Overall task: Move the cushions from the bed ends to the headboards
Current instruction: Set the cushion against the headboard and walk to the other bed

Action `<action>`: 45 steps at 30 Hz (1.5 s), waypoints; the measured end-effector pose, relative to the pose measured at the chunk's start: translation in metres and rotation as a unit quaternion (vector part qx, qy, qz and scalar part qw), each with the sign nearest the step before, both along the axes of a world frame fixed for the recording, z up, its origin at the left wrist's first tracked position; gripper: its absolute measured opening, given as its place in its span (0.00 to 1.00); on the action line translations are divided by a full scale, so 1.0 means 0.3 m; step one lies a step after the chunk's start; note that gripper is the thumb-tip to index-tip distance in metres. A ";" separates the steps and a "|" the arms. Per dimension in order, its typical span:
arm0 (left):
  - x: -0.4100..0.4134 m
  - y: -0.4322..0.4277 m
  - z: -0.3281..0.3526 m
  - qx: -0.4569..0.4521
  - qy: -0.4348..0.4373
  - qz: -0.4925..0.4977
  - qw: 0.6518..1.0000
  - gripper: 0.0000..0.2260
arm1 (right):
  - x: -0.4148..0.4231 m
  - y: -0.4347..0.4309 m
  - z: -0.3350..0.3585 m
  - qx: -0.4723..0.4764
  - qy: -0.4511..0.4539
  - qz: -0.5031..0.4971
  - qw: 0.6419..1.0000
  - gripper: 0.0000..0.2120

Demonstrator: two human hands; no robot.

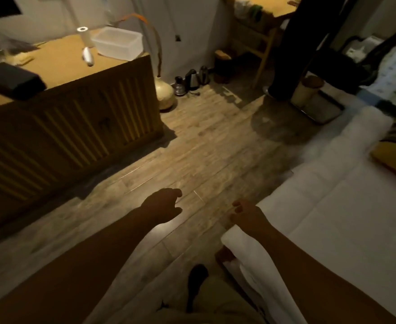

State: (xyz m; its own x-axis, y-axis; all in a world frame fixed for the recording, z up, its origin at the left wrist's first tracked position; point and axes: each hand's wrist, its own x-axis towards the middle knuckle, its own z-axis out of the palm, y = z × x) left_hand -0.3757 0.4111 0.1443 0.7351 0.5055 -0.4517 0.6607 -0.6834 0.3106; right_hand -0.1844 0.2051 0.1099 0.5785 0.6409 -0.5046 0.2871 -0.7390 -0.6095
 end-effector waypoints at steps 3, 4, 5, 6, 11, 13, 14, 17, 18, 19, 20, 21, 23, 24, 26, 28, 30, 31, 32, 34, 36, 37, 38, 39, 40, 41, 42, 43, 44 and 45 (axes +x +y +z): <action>0.197 0.166 -0.002 0.014 0.005 -0.053 0.998 0.25 | 0.139 0.122 -0.035 0.012 0.005 -0.043 0.999 0.22; 0.270 0.217 -0.005 0.020 0.007 -0.069 0.997 0.25 | 0.193 0.170 -0.049 0.014 0.003 -0.051 0.999 0.23; 0.343 0.265 -0.012 0.026 0.007 -0.080 0.996 0.25 | 0.248 0.218 -0.067 0.016 0.000 -0.058 0.998 0.23; 0.418 0.310 -0.019 0.033 0.008 -0.090 0.995 0.25 | 0.306 0.264 -0.084 0.017 -0.001 -0.067 0.998 0.23; 0.779 0.475 -0.027 0.029 0.039 -0.134 0.990 0.25 | 0.574 0.405 -0.118 0.010 0.031 -0.123 0.992 0.23; 0.926 0.529 -0.021 0.038 0.045 -0.169 0.984 0.26 | 0.684 0.435 -0.106 0.003 0.039 -0.138 0.990 0.23; 1.001 0.553 -0.014 0.042 0.044 -0.187 0.980 0.25 | 0.740 0.444 -0.094 0.000 0.038 -0.147 0.988 0.24; 1.228 0.601 0.003 0.042 0.035 -0.239 0.969 0.25 | 0.897 0.452 -0.066 -0.016 0.035 -0.180 0.983 0.24; 1.303 0.612 0.003 0.039 0.034 -0.257 0.965 0.24 | 0.949 0.455 -0.059 -0.020 0.034 -0.191 0.981 0.23; 1.378 0.623 0.004 0.038 0.032 -0.273 0.961 0.24 | 1.001 0.461 -0.051 -0.019 0.035 -0.204 0.978 0.23; 1.453 0.633 0.003 0.040 0.031 -0.287 0.957 0.25 | 1.050 0.469 -0.041 -0.014 0.041 -0.222 0.974 0.23; 1.526 0.641 0.000 0.041 0.030 -0.300 0.953 0.25 | 1.098 0.477 -0.034 -0.006 0.049 -0.242 0.969 0.23; 1.672 0.660 -0.014 0.041 0.033 -0.326 0.944 0.26 | 1.189 0.501 -0.031 0.008 0.052 -0.272 0.961 0.23; 1.747 0.674 -0.021 0.038 0.036 -0.339 0.939 0.26 | 1.236 0.514 -0.033 0.008 0.049 -0.284 0.958 0.23; 1.906 0.708 -0.037 0.032 0.037 -0.368 0.928 0.26 | 1.339 0.543 -0.035 0.003 0.051 -0.311 0.949 0.22; 2.062 0.746 -0.058 0.020 0.027 -0.394 0.919 0.25 | 1.443 0.576 -0.030 -0.009 0.056 -0.337 0.940 0.21; 2.212 0.784 -0.066 -0.001 0.018 -0.416 0.909 0.24 | 1.541 0.614 -0.011 -0.013 0.058 -0.368 0.928 0.20; 2.281 0.799 -0.067 -0.010 0.015 -0.426 0.905 0.23 | 1.585 0.636 0.000 -0.014 0.062 -0.379 0.923 0.19; 2.346 0.812 -0.069 -0.013 0.010 -0.434 0.901 0.22 | 1.627 0.660 0.007 -0.021 0.066 -0.383 0.921 0.20; 2.480 0.834 -0.065 -0.016 0.004 -0.452 0.892 0.22 | 1.724 0.698 0.019 -0.033 0.071 -0.392 0.917 0.21; 2.611 0.850 -0.058 -0.016 -0.004 -0.467 0.884 0.23 | 1.823 0.725 0.033 -0.032 0.072 -0.414 0.907 0.20; 2.674 0.856 -0.054 -0.013 -0.010 -0.474 0.880 0.23 | 1.872 0.736 0.039 -0.030 0.067 -0.422 0.903 0.19; 2.736 0.861 -0.049 -0.010 -0.014 -0.482 0.876 0.23 | 1.915 0.742 0.043 -0.026 0.063 -0.432 0.900 0.18; 2.797 0.862 -0.046 -0.009 -0.018 -0.489 0.872 0.23 | 1.960 0.745 0.045 -0.021 0.058 -0.443 0.895 0.18; 2.857 0.861 -0.046 -0.009 -0.020 -0.495 0.869 0.22 | 2.006 0.744 0.046 -0.019 0.051 -0.449 0.892 0.16; 2.917 0.857 -0.048 -0.008 -0.016 -0.502 0.864 0.22 | 2.056 0.741 0.046 -0.018 0.044 -0.452 0.891 0.13; 2.977 0.850 -0.050 -0.006 -0.008 -0.513 0.859 0.23 | 2.106 0.730 0.043 -0.018 0.037 -0.455 0.890 0.10; 3.042 0.840 -0.053 -0.003 -0.001 -0.522 0.853 0.23 | 2.160 0.712 0.036 -0.015 0.034 -0.461 0.887 0.08; 3.107 0.828 -0.057 -0.001 0.007 -0.531 0.847 0.24 | 2.215 0.698 0.028 -0.017 0.033 -0.468 0.883 0.08; 3.170 0.814 -0.063 0.001 0.014 -0.538 0.843 0.24 | 2.268 0.682 0.021 -0.024 0.029 -0.471 0.881 0.08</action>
State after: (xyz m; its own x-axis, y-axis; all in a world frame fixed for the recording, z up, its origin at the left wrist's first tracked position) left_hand 0.5754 0.6553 0.1254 0.7578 -0.4464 -0.4759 -0.3353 -0.8921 0.3029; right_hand 0.4961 0.4097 0.1161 0.8141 -0.1331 -0.5652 -0.4989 -0.6583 -0.5636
